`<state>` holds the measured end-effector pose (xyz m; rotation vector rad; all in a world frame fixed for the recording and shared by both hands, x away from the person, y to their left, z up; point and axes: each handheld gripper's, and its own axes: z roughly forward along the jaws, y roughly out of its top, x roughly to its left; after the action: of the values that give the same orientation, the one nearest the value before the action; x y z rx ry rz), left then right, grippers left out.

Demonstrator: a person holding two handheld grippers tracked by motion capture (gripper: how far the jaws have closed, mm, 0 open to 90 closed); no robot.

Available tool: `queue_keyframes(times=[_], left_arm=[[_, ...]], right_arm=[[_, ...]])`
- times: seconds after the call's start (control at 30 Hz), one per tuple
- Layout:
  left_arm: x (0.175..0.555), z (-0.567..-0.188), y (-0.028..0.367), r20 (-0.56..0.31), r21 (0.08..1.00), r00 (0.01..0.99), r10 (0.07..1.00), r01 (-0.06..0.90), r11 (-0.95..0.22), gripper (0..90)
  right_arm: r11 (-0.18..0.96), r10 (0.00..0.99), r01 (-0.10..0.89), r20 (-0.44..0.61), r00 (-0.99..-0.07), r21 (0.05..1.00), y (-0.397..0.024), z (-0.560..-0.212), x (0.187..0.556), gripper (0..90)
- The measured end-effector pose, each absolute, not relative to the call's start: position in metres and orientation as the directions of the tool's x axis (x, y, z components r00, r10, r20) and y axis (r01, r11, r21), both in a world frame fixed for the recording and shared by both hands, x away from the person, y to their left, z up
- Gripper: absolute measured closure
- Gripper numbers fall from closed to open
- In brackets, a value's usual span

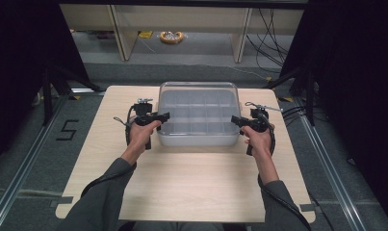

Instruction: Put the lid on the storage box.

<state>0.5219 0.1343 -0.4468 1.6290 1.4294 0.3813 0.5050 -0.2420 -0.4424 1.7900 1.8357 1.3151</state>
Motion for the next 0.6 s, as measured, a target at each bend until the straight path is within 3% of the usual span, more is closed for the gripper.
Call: queue_keyframes(times=[0.4,0.43,0.47,0.6], left_arm=[[0.521,-0.448,0.128,-0.320,0.775,0.286,0.903,0.627,0.076,43.3],[0.521,-0.448,0.127,-0.325,0.774,0.286,0.902,0.628,0.080,43.1],[0.521,-0.449,0.127,-0.325,0.774,0.285,0.902,0.628,0.081,42.8],[0.521,-0.448,0.127,-0.337,0.773,0.279,0.899,0.628,0.095,41.9]], right_arm=[[-0.106,0.923,0.644,0.315,-0.220,0.758,-0.243,-0.444,0.506,48.6],[-0.163,0.916,0.670,0.364,-0.170,0.724,-0.239,-0.443,0.505,48.1],[-0.116,0.919,0.645,0.328,-0.218,0.755,-0.245,-0.447,0.508,47.2],[-0.185,0.901,0.680,0.399,-0.172,0.710,-0.242,-0.453,0.510,43.4]])
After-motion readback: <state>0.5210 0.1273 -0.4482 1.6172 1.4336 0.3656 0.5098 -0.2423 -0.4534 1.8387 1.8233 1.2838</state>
